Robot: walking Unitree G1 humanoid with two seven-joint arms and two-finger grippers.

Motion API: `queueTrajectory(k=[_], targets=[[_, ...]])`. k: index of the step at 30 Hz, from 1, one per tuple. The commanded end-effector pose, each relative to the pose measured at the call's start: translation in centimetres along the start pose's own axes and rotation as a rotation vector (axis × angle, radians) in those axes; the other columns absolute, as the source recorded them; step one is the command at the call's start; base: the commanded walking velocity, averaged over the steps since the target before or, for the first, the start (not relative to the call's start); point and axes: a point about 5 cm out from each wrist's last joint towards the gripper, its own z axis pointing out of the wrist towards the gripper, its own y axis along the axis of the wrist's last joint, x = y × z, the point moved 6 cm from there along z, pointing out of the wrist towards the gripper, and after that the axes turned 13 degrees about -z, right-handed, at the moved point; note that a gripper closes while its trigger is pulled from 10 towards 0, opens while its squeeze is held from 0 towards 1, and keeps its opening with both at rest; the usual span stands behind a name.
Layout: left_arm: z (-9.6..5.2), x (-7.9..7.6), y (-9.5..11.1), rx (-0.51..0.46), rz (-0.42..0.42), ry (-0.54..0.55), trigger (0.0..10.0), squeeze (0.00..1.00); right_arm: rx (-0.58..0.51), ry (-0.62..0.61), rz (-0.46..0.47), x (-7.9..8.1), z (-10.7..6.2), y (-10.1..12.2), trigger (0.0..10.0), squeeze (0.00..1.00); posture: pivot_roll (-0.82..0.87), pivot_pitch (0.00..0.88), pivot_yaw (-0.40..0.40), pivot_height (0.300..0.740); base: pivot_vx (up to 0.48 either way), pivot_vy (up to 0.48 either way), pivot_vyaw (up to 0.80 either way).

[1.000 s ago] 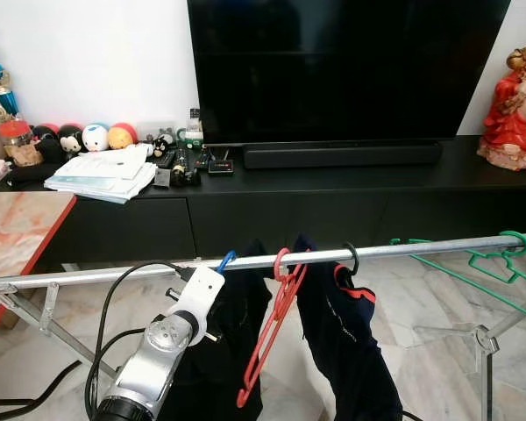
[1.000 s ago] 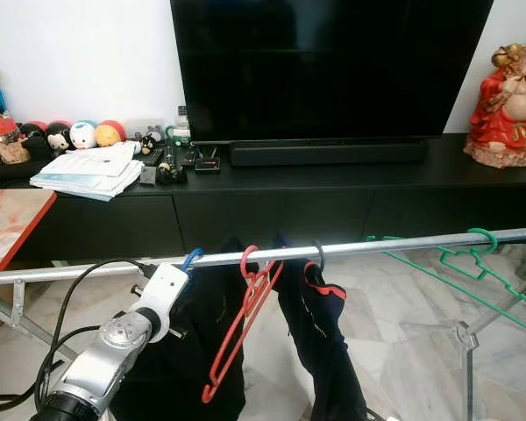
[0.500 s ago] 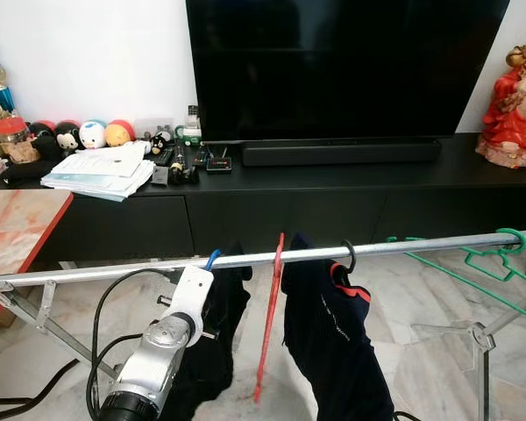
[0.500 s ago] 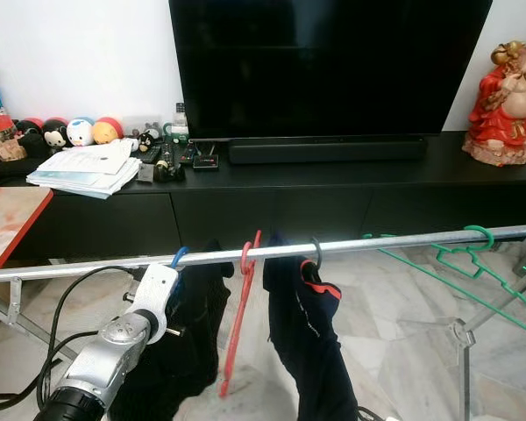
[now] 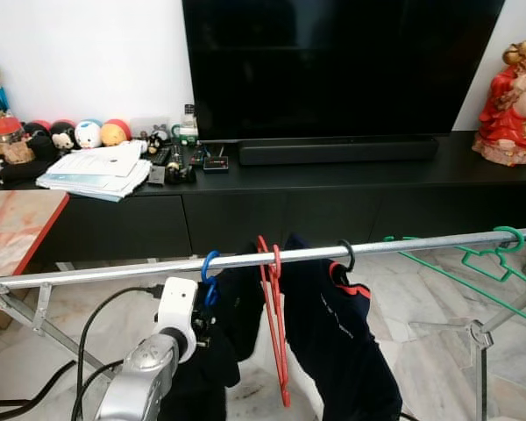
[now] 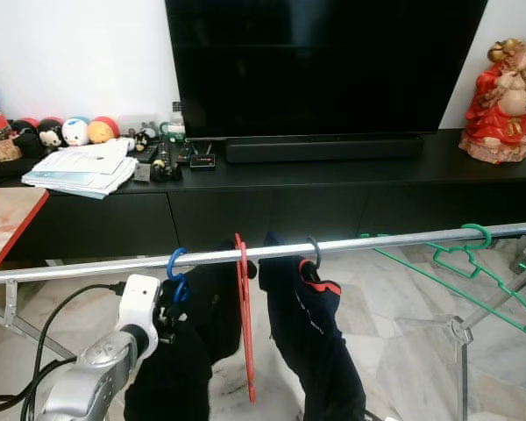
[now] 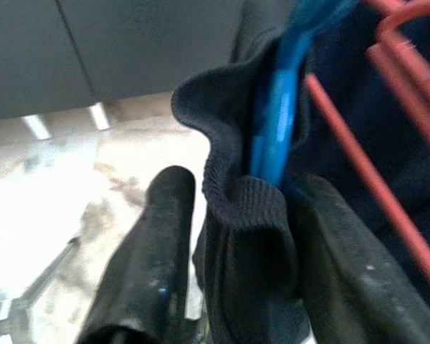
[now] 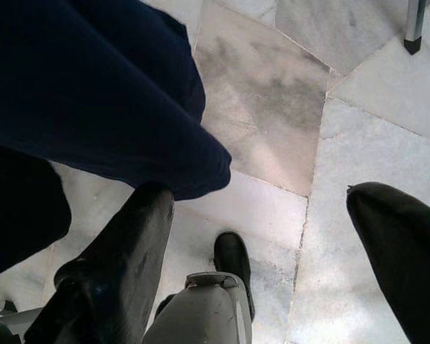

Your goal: Hang hanger

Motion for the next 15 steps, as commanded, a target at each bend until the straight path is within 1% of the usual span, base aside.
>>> queueTrajectory(k=[1, 3, 4, 6, 7, 8, 9, 11, 12, 13, 14, 15], targets=[[-1.0, -0.2, 0.6, -0.014, -0.003, -0.039, 10.0, 1.00, 0.005, 0.003, -0.002, 0.0, 0.0, -0.1, 10.0, 0.00, 0.12, 0.000, 0.016, 0.740, 0.000, 0.000, 0.00], [-2.2, -0.3, 0.3, -0.005, -0.002, -0.072, 10.0, 1.00, 0.006, 0.003, -0.004, 0.1, 0.0, -0.2, 10.0, 0.00, 0.12, 0.000, 0.018, 0.740, 0.000, 0.000, 0.00], [-3.0, -0.3, 0.2, -0.003, 0.014, -0.101, 10.0, 1.00, 0.007, 0.004, -0.005, 0.1, 0.0, -0.2, 10.0, 0.00, 0.12, 0.000, 0.018, 0.740, 0.000, 0.000, 0.00], [-4.2, -0.3, 0.0, -0.006, 0.041, -0.134, 10.0, 1.00, 0.007, 0.004, -0.006, 0.1, 0.0, -0.2, 10.0, 0.00, 0.13, 0.000, 0.026, 0.740, 0.000, 0.000, 0.00], [-5.7, 0.7, -0.1, -0.015, 0.031, -0.132, 10.0, 1.00, 0.008, 0.004, -0.004, 0.1, 0.0, -0.2, 10.0, 0.00, 0.13, 0.000, 0.028, 0.740, 0.000, 0.000, 0.00], [-5.7, 0.7, -0.1, -0.015, 0.031, -0.132, 10.0, 1.00, 0.008, 0.004, -0.004, 0.1, 0.0, -0.2, 10.0, 0.00, 0.13, 0.000, 0.028, 0.740, 0.000, 0.000, 0.00], [-7.1, 2.1, -0.4, -0.007, 0.018, -0.114, 10.0, 1.00, 0.008, 0.005, -0.003, 0.1, 0.0, -0.2, 10.0, 0.00, 0.13, 0.000, 0.028, 0.740, 0.000, 0.000, 0.00], [-8.4, 4.1, -1.2, 0.020, 0.018, -0.067, 10.0, 1.00, 0.009, 0.004, -0.003, 0.0, 0.0, -0.2, 10.0, 0.00, 0.14, 0.000, 0.023, 0.740, 0.000, 0.000, 0.00], [-8.7, 4.7, -1.5, 0.032, 0.021, -0.047, 10.0, 1.00, 0.009, 0.004, -0.003, 0.0, 0.0, -0.2, 10.0, 0.00, 0.14, 0.000, 0.023, 0.740, 0.000, 0.000, 0.00], [-9.3, 7.0, -2.4, 0.059, 0.053, 0.041, 10.0, 1.00, 0.009, 0.005, -0.005, 0.0, 0.0, -0.2, 10.0, 0.00, 0.15, 0.000, 0.021, 0.740, 0.000, 0.000, 0.00], [-9.7, 8.4, -3.0, 0.079, 0.077, 0.100, 10.0, 1.00, 0.009, 0.006, -0.007, 0.0, 0.0, -0.2, 10.0, 0.00, 0.15, 0.000, 0.021, 0.740, 0.000, 0.000, 0.00], [-10.1, 10.1, -3.6, 0.090, 0.076, 0.170, 10.0, 1.00, 0.009, 0.007, -0.008, 0.0, 0.0, -0.1, 10.0, 0.00, 0.15, 0.000, 0.019, 0.740, 0.000, 0.000, 0.00]])
